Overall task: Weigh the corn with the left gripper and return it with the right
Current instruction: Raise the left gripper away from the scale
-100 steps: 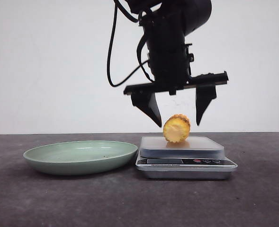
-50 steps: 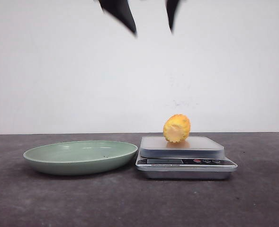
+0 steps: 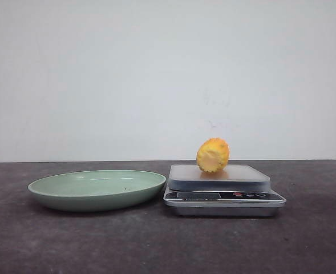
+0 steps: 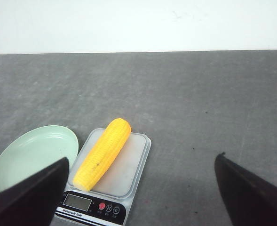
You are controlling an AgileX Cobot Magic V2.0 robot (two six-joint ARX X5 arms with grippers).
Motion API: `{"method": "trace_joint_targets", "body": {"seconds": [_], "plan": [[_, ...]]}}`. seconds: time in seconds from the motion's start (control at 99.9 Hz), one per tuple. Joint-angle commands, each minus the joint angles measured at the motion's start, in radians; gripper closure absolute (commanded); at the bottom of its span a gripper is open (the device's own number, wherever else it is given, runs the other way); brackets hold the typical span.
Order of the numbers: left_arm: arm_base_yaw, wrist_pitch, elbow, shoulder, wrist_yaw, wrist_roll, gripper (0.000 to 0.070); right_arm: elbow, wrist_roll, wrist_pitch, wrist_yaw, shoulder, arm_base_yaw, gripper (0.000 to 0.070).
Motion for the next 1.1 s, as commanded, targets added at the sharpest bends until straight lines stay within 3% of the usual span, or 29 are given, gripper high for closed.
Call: {"method": "trace_joint_targets", "body": {"seconds": [0.0,0.36,0.62,0.861,1.091], "plan": [[-0.010,-0.024,0.001,-0.042,-0.013,-0.022,0.0230,0.020,-0.009,0.006,-0.001,0.005,0.004,0.0080],[-0.010,-0.090,-0.288,-0.426,-0.099,-0.132,0.0232,0.020,-0.009,0.013,-0.005,0.006,0.004,0.0080],[-0.010,-0.101,-0.576,-0.648,-0.129,-0.288,0.0231,0.020,-0.009,0.015,-0.005,0.017,0.005,0.0080],[-0.010,-0.091,-0.690,-0.695,-0.087,-0.306,0.0231,0.021,0.000,0.073,-0.036,0.087,0.068,0.0081],[-0.010,-0.075,-0.689,-0.695,-0.086,-0.278,0.0231,0.037,0.073,0.200,0.023,0.248,0.233,0.0082]]}}
